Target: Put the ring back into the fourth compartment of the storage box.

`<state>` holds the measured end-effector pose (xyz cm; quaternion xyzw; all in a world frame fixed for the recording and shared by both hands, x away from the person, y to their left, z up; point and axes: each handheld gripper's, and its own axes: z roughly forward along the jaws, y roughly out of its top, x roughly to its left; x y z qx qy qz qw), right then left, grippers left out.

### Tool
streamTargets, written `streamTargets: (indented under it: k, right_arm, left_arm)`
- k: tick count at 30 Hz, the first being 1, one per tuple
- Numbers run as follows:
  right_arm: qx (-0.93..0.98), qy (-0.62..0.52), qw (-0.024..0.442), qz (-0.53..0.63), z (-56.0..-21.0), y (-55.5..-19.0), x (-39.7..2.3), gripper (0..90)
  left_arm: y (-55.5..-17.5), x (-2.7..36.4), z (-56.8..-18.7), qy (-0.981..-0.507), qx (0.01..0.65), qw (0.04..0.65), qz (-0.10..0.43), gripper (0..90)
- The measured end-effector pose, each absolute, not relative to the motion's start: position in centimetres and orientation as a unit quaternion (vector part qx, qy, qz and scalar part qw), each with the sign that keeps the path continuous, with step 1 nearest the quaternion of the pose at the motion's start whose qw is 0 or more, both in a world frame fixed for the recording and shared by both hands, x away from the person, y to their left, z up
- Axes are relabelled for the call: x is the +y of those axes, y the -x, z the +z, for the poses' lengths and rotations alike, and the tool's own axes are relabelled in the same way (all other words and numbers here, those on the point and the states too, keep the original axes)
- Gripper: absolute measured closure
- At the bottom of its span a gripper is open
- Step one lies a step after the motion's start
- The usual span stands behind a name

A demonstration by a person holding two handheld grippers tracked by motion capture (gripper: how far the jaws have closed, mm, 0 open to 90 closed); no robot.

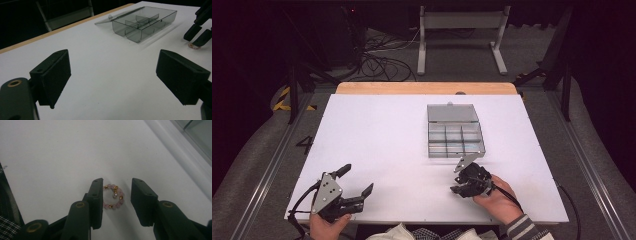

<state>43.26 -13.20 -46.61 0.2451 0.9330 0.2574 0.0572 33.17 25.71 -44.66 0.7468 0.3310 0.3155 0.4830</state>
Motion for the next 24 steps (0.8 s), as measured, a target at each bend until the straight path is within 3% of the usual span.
streamTargets:
  k: [11,24]
  right_arm:
    - [0.935,-0.248,0.082,0.239,-46.78,-42.87,-12.62,81.6]
    - [0.935,-0.252,0.082,0.236,-46.72,-42.81,-12.5,82.6]
  left_arm:
    - [-33.11,25.66,-44.67,-0.746,0.333,0.485,0.313,13.2]
    - [-33.11,25.69,-44.65,-0.745,0.332,0.486,0.316,13.2]
